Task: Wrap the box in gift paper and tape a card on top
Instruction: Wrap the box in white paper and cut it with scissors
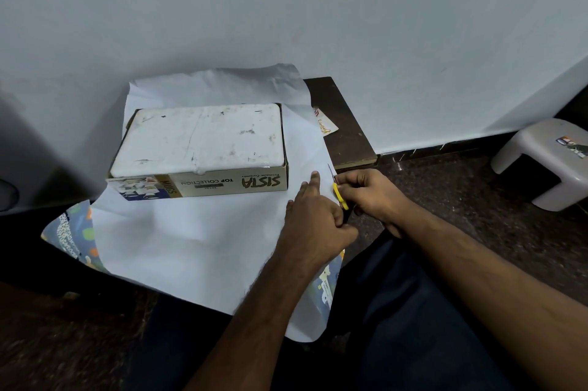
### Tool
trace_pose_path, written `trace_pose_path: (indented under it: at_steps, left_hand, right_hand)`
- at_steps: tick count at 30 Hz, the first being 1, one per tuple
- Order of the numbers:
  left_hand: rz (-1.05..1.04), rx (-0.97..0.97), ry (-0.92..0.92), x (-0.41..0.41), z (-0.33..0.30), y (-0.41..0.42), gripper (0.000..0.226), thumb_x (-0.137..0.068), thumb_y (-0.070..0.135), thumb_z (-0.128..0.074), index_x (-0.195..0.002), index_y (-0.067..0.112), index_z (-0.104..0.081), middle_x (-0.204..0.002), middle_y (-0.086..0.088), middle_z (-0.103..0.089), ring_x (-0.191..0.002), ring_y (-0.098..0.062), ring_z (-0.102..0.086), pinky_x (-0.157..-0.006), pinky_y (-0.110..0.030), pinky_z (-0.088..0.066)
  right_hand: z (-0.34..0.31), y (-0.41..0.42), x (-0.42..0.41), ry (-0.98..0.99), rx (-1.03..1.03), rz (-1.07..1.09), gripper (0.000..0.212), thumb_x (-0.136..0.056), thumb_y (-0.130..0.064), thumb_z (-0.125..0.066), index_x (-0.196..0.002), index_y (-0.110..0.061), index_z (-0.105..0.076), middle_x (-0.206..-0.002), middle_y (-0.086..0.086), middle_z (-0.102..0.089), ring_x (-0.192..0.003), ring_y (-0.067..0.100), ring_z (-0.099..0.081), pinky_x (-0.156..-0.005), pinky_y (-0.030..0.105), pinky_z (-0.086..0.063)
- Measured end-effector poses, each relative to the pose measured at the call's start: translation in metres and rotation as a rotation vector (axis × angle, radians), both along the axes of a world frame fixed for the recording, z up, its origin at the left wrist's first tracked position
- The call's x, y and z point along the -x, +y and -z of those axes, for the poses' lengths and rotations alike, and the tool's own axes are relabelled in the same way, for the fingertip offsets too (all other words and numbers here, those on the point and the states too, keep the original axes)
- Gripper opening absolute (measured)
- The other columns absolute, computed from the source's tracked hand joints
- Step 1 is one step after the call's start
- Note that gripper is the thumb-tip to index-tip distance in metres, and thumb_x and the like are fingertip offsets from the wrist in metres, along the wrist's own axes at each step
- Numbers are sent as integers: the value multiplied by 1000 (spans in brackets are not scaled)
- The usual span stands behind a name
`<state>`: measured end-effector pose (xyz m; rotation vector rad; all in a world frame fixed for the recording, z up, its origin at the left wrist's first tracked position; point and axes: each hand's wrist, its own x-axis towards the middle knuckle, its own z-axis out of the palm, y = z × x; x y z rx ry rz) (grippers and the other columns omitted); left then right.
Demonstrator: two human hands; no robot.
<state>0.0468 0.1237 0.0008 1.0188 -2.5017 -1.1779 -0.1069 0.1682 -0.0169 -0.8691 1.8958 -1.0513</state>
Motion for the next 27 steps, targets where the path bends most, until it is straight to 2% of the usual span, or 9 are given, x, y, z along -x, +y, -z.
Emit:
trace_pose_path:
  at_steps: [4,8,12,14,17,20,24,27]
  left_hand:
    - [12,15,-26,1,-2,1,41,-76,18,-74,-48,21,-43,-170,-9,-14,-153,-20,-26,-118,-53,-29]
    - [38,46,-66,3,-1,1,39,-78,21,-73,-51,22,-44,-170,-6,-12,-156,-17,-15,-125,-51,-12]
    - [47,35,-82,3,0,1,39,-79,21,-73,-53,21,-44,-171,-4,-8,-157,-17,-8,-126,-48,-4]
    - [44,29,-83,3,-1,2,38,-79,20,-72,-53,21,-44,-171,-4,-7,-157,-17,-7,-125,-47,-2]
    - [44,33,-88,3,-2,2,39,-79,19,-72,-53,21,-44,-171,-3,-7,-157,-17,-6,-125,-46,-1]
    - [50,36,-86,3,-2,1,38,-78,18,-71,-53,20,-44,-171,-3,-6,-158,-17,-4,-124,-45,2]
    - [63,41,-88,3,-1,2,38,-78,18,-73,-53,21,-45,-171,-1,-6,-158,-16,-3,-124,-44,4]
    - [70,52,-90,4,-1,2,38,-78,19,-73,-53,20,-45,-171,0,-5,-157,-16,-2,-125,-45,5]
  right_hand:
    - [1,-2,0,-22,20,25,16,-97,-13,-62,-104,-11,-77,-93,23,-74,-60,7,-59,-53,19,-45]
    - [2,-3,1,-41,34,46,17,-98,-20,-64,-106,-12,-76,-82,15,-70,-60,7,-59,-55,22,-44]
    - [5,-3,2,-8,30,30,15,-96,-11,-64,-104,-5,-76,-96,25,-74,-72,18,-65,-62,24,-53]
    - [5,-3,2,3,27,30,15,-95,-10,-65,-104,-4,-76,-93,26,-73,-69,16,-66,-62,25,-53]
    - [4,-4,-1,8,52,66,14,-94,-12,-68,-106,-5,-70,-75,11,-70,-59,9,-63,-59,25,-50]
    - [2,-6,-3,28,72,132,32,-92,-17,-73,-113,-8,-50,-68,-5,-67,-51,3,-59,-55,24,-48]
    - [-3,-9,-2,-1,80,141,40,-93,-21,-73,-117,-8,-44,-70,-5,-64,-51,-3,-59,-57,21,-45]
    - [-5,-13,0,-16,67,137,39,-93,-19,-72,-117,-10,-44,-70,-4,-64,-53,-1,-61,-58,22,-45]
